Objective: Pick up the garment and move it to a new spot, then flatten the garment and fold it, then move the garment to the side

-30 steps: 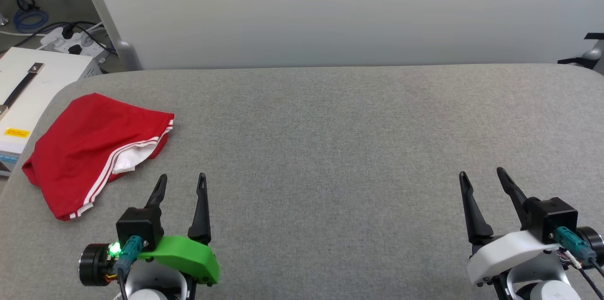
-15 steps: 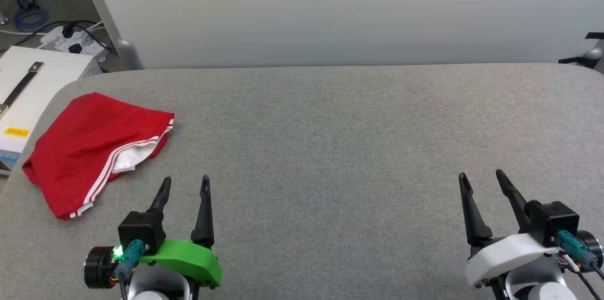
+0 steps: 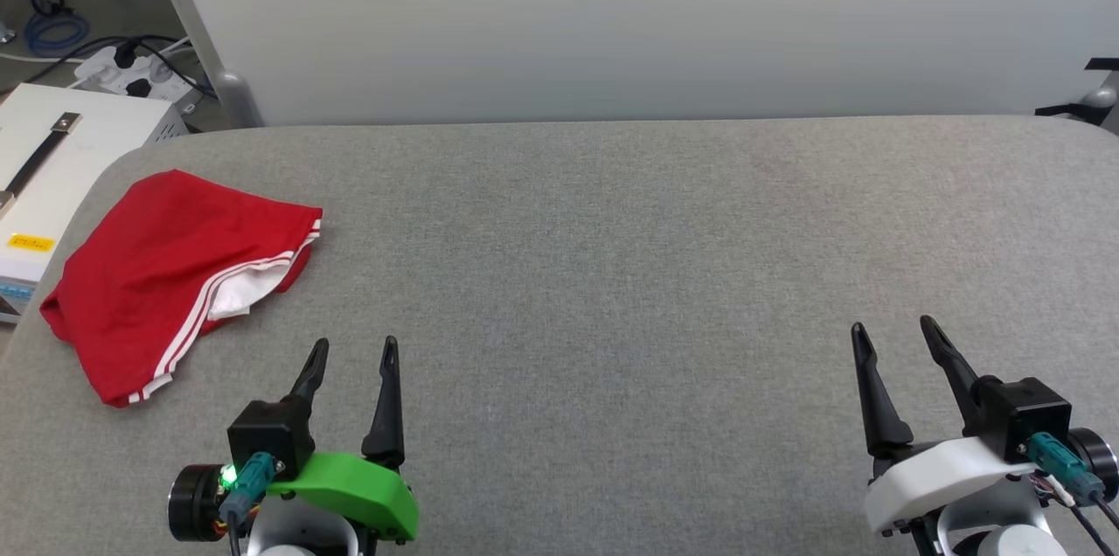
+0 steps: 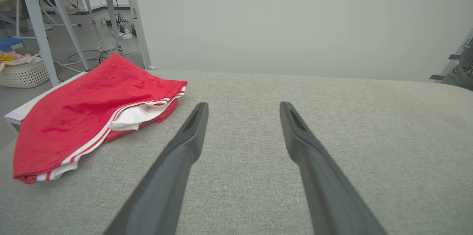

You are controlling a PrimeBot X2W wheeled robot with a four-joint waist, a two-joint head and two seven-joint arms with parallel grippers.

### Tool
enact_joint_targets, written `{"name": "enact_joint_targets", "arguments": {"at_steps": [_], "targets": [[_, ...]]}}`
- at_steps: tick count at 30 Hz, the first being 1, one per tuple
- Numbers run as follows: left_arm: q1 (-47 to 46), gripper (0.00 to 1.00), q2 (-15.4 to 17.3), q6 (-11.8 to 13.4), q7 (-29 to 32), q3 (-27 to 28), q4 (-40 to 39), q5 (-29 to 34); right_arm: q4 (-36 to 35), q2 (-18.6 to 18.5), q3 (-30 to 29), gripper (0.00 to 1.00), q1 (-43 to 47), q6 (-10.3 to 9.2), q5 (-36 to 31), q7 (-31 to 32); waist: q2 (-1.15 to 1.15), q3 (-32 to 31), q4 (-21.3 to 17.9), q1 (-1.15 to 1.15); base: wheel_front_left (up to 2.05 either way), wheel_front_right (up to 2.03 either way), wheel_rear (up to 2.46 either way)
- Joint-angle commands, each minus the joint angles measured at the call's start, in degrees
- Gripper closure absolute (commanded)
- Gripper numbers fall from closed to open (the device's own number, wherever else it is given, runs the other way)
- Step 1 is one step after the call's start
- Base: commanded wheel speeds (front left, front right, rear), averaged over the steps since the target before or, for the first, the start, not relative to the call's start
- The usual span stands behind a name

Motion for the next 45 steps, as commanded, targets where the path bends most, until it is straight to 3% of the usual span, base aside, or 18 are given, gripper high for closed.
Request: {"name": "enact_joint_targets", "arguments": {"at_steps": [1, 29, 37, 45], "targets": [[0.7, 0.00, -0.1, -0.5, -0.7, -0.2, 0.3, -0.5, 0.2, 0.0, -0.2, 0.00, 0.2, -0.02, 0.0, -0.8, 0.00, 0.0, 0.0, 0.00, 0.00, 0.00, 0.00], [0.7, 0.00, -0.2, -1.5, -4.0, -1.3, 2.9, -4.0, 1.3, 0.0, -0.1, 0.00, 0.3, -0.03, 1.9, -4.1, 0.00, 0.6, 0.3, 0.00, 0.00, 0.00, 0.00], [0.3, 0.00, -0.2, -1.7, -4.9, -1.4, 3.6, -4.7, 1.6, 0.0, 1.5, 0.00, 0.6, -0.04, 2.5, -5.0, 0.00, 0.9, 3.4, 0.00, 0.00, 0.00, 0.00], [0.5, 0.00, -0.2, -2.1, -5.9, -1.0, 4.7, -5.0, 2.2, 0.0, 4.0, 0.00, 1.0, -0.04, 3.2, -6.0, 0.00, 0.6, 9.2, 0.00, 0.00, 0.00, 0.00]]}}
